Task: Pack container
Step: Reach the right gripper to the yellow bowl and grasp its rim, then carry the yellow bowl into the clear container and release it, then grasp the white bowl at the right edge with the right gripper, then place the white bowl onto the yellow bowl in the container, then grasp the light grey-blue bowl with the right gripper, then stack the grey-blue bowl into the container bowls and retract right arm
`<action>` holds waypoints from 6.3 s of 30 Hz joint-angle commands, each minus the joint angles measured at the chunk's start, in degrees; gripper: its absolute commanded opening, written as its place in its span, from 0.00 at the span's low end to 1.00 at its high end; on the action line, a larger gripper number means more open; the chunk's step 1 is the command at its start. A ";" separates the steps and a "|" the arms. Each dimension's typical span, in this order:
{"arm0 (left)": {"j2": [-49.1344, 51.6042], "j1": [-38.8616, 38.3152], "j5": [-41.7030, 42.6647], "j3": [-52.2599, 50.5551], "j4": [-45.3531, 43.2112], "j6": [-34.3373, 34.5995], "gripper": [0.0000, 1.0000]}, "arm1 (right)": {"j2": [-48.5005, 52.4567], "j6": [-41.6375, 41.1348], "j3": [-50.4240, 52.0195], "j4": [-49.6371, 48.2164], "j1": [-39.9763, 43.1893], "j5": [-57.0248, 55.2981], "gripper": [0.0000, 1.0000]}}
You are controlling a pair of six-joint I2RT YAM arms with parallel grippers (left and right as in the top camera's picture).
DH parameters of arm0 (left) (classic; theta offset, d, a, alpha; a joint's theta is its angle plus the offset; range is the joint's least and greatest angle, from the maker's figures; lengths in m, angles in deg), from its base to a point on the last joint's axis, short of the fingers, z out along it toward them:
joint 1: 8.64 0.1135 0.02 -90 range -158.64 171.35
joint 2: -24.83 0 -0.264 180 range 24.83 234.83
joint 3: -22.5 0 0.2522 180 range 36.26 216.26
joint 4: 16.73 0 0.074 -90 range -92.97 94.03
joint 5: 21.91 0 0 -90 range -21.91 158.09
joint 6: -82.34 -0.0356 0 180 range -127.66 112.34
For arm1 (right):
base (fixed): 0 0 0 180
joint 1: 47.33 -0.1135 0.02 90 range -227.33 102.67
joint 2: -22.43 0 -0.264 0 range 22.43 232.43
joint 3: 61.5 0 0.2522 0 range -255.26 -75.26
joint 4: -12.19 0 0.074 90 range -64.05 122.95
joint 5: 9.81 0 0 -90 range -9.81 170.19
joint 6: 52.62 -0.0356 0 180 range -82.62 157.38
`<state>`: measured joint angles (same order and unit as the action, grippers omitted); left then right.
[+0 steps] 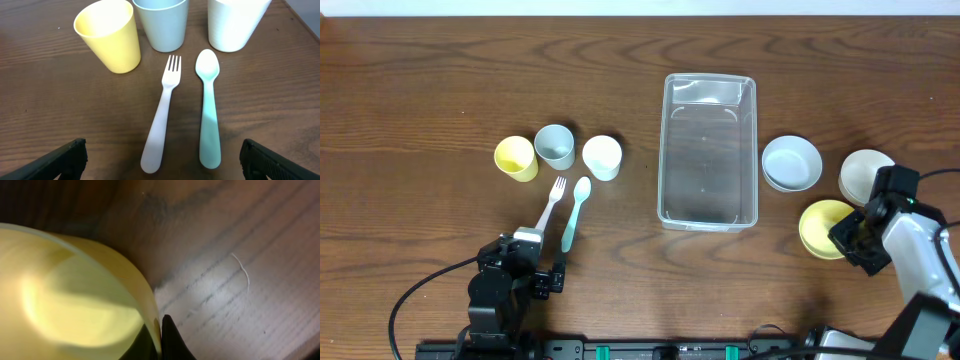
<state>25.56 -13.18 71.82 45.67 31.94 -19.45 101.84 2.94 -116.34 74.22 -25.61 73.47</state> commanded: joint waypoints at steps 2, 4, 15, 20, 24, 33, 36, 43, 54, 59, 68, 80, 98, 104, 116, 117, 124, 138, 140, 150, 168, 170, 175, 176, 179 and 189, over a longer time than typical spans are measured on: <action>-0.39 0.35 0.35 -0.55 -0.09 0.33 0.98 | -8.83 -1.60 0.92 4.87 -0.15 -2.38 0.01; -0.39 0.35 0.35 -0.55 -0.09 0.33 0.98 | -14.91 0.50 0.04 6.84 -0.55 0.31 0.01; -0.39 0.35 0.35 -0.55 -0.09 0.33 0.98 | -30.49 3.65 -10.43 0.83 -15.02 22.01 0.02; -0.39 0.35 0.35 -0.55 -0.09 0.33 0.98 | -12.68 6.95 -23.37 -0.09 -25.22 19.67 0.02; -0.39 0.35 0.35 -0.55 -0.09 0.33 0.98 | 5.97 8.41 -40.09 5.75 -29.03 15.52 0.01; -0.39 0.35 0.35 -0.55 -0.09 0.33 0.98 | 36.72 9.44 -61.24 10.19 -30.73 20.22 0.02; -0.39 0.35 0.35 -0.55 -0.09 0.33 0.98 | 41.18 9.44 -61.29 8.33 -32.50 20.41 0.02; -0.39 0.35 0.37 -0.55 -0.09 0.33 0.98 | 44.17 8.85 -61.35 5.42 -34.58 13.57 0.21; -0.39 0.35 0.35 -0.55 -0.09 0.33 0.98 | 30.40 14.58 -68.00 14.47 -30.67 13.55 0.46; -0.39 0.35 0.35 -0.55 -0.09 0.33 0.98 | 19.78 12.68 -67.93 22.49 -20.63 11.17 0.44; -0.39 0.35 0.35 -0.55 -0.09 0.33 0.98 | 18.01 11.15 -55.76 26.21 1.51 9.94 0.45; -0.39 0.35 0.35 -0.55 -0.09 0.33 0.98 | 18.10 7.34 -25.07 1.09 8.13 9.70 0.54; -0.39 0.35 0.35 -0.55 -0.09 0.33 0.98 | 15.96 3.17 -20.85 -4.11 8.26 5.88 0.01; -0.39 0.35 0.35 -0.55 -0.09 0.33 0.98 | 4.96 3.23 -33.46 2.91 6.16 6.86 0.01; -0.39 0.35 0.35 -0.55 -0.09 0.33 0.98 | -0.44 4.22 -42.40 -3.93 -28.48 5.73 0.01; -0.39 0.35 0.35 -0.55 -0.09 0.33 0.98 | 2.49 4.22 -42.40 -5.18 -30.69 3.93 0.01; -0.39 0.35 0.35 -0.55 -0.09 0.33 0.98 | 25.57 2.40 -43.89 -13.25 -33.38 12.09 0.01; -0.39 0.35 0.35 -0.55 -0.09 0.33 0.98 | 29.20 10.27 -49.77 -9.88 -32.15 24.70 0.47; -0.39 0.35 0.35 -0.55 -0.09 0.33 0.98 | 24.52 10.16 -50.75 -7.21 -30.86 23.43 0.51; -0.39 0.35 0.35 -0.55 -0.09 0.33 0.98 | 9.79 9.57 -49.79 17.88 -18.12 2.38 0.62; -0.39 0.35 0.37 -0.55 -0.09 0.33 0.98 | 20.06 1.90 -19.04 -8.41 -14.21 6.05 0.43; -0.39 0.35 0.37 -0.55 -0.09 0.33 0.98 | 20.96 0.96 -18.78 -9.38 -14.16 5.18 0.15; -0.39 0.35 0.35 -0.55 -0.09 0.33 0.98 | 17.97 0.98 -20.22 -9.03 -14.10 3.76 0.01; -0.39 0.35 0.35 -0.55 -0.09 0.33 0.98 | 16.61 1.01 -20.90 -8.55 -14.12 3.21 0.01; -0.39 0.35 0.37 -0.55 -0.09 0.33 0.98 | 9.97 1.03 -23.78 -6.08 -14.12 1.36 0.01; -0.39 0.35 0.35 -0.55 -0.09 0.33 0.98 | -10.25 3.21 -33.75 -6.36 -23.21 6.36 0.01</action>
<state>25.51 -13.18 71.82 45.67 31.92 -19.45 92.56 5.19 -150.06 67.47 -45.06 77.25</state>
